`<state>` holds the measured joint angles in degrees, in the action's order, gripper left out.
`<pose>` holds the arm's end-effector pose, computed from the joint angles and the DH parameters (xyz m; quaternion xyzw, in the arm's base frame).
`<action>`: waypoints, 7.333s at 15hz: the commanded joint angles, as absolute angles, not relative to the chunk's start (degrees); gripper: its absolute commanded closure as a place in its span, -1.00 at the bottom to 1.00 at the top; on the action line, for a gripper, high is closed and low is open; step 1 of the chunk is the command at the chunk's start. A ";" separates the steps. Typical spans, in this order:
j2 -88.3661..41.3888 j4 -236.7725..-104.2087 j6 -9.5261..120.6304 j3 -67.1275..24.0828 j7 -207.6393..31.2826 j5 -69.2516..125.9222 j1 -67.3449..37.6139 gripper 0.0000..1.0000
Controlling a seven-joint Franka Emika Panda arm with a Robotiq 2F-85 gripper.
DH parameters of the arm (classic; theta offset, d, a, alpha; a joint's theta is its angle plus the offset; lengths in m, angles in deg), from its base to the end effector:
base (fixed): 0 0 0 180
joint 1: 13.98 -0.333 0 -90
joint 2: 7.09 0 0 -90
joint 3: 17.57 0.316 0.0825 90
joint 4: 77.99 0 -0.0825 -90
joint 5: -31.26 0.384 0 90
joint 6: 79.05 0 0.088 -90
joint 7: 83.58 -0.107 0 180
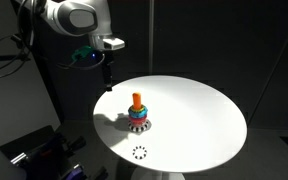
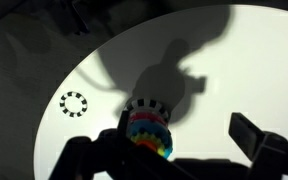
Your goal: Remove the green ring from the orange rod and put it on the table
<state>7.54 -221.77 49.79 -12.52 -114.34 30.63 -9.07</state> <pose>0.4373 0.0004 0.3732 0.9649 -0.2621 0.0010 0.0157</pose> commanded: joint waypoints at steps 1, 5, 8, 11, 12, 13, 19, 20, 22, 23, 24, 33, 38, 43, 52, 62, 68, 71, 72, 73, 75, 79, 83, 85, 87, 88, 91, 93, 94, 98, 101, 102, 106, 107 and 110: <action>7.13 -221.81 50.09 -13.24 -114.42 30.48 -9.38 -1.00; 6.56 -221.83 50.41 -13.58 -114.42 30.48 -9.25 -1.00; 6.56 -221.83 50.42 -13.58 -114.42 30.48 -9.25 -1.00; 6.13 -222.74 53.39 -13.06 -116.56 28.59 -8.70 -1.00; 5.77 -223.02 54.65 -13.03 -117.02 28.18 -8.60 -1.00; 5.22 -223.34 56.55 -13.04 -117.69 27.70 -8.50 -1.00; 1.08 -225.35 66.93 -13.00 -123.45 22.62 -7.98 -1.00; 0.41 -225.52 67.83 -13.07 -124.83 20.87 -7.84 -1.00; -0.93 -225.61 68.95 -13.35 -128.61 16.31 -7.39 -1.00; -1.58 -225.59 69.57 -13.57 -130.65 13.96 -7.23 -1.00; -2.30 -225.52 70.31 -13.86 -132.92 11.32 -7.02 -1.00; -8.60 -224.19 74.71 -18.25 -146.64 -3.28 -8.06 -1.00; -10.85 -223.04 76.57 -20.57 -151.08 -7.44 -9.38 -1.00; -11.83 -221.84 78.08 -20.12 -155.00 -10.59 -8.72 -1.00; -13.19 -220.63 80.01 -20.50 -162.20 -17.43 -8.64 -1.00; -14.99 -220.28 81.02 -21.44 -168.00 -23.10 -8.67 -0.50; -13.51 -220.76 81.54 -21.16 -167.63 -21.96 -8.47 0.13; -11.84 -221.65 81.10 -20.81 -166.39 -20.30 -8.36 0.13; -11.30 -221.89 80.84 -20.71 -166.13 -19.85 -8.39 0.13; -10.66 -222.28 80.83 -20.53 -165.37 -19.05 -8.36 0.13; -9.30 -222.87 80.58 -20.34 -164.77 -17.86 -8.44 0.13; -6.17 -224.17 79.96 -19.99 -163.22 -14.72 -8.63 0.13; -3.02 -225.06 79.47 -19.92 -161.21 -11.86 -9.02 0.13; -1.43 -225.47 79.30 -19.86 -159.51 -9.66 -9.39 0.13; 0.13 -225.70 79.02 -19.85 -158.13 -7.94 -9.85 0.13; 0.72 -225.75 78.85 -19.90 -157.54 -7.25 -10.14 0.13; 1.58 -225.92 78.50 -20.08 -156.26 -5.74 -10.96 -0.15; 1.46 -225.98 78.39 -20.20 -155.80 -5.19 -11.26 -0.74; 1.18 -225.98 78.43 -20.22 -155.78 -5.25 -11.30 -0.75; 0.20 -225.85 78.16 -20.03 -157.12 -7.10 -10.94 -1.00; -0.69 -225.86 77.81 -19.95 -157.84 -8.08 -10.75 -1.00; -1.12 -225.82 77.81 -19.90 -158.44 -8.88 -10.59 -1.00; -3.19 -225.30 78.13 -19.83 -162.77 -15.04 -9.83 -1.00; -3.72 -225.18 78.26 -19.90 -163.86 -16.40 -9.75 -1.00; -5.21 -224.90 78.67 -20.09 -166.21 -19.05 -9.68 -1.00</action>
<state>-3.73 -225.82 78.39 -20.07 -163.37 -15.94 -10.20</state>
